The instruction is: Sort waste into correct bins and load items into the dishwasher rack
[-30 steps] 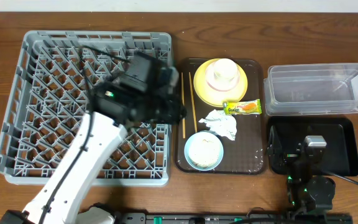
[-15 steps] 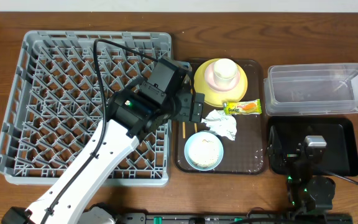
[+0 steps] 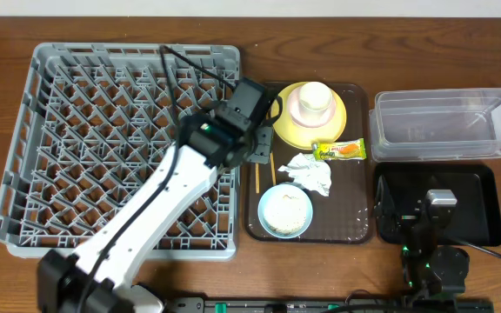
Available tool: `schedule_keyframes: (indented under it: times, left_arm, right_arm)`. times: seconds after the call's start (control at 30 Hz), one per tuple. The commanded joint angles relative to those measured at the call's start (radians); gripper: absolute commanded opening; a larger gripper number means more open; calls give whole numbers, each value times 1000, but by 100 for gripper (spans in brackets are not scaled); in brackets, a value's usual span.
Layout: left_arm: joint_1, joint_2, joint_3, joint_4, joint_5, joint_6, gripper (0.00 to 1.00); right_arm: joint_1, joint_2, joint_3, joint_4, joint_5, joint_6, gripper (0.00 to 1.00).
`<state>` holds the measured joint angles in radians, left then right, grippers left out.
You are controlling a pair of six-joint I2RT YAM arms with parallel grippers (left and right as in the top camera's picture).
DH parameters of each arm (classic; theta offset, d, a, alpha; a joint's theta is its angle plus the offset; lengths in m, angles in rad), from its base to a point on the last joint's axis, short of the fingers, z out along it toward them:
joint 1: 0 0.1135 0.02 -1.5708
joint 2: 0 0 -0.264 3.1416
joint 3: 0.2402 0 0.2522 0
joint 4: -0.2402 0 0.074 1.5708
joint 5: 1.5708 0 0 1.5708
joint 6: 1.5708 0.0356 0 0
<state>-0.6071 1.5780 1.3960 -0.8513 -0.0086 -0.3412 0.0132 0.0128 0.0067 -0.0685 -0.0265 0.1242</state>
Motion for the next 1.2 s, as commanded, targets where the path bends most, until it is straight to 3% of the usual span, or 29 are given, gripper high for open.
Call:
schedule_keyframes:
  times: [0.0,0.4,0.57,1.17]
  left_arm:
    - [0,51,15,5,-84,-5,47]
    - [7,134,15,62,-84,-14,46]
    - [48,134,15,88,-90,-76,46]
    - [73,215,15,110,1,-98,37]
  right_arm:
    - [-14,1,-2,-3,-1,-10,99]
    - [-14,1,-2,-3,-1,-10,99]
    - [-14,1,-1,-3,-1,-10,99]
    - [-14,1,-2,-3,-1,-10,99]
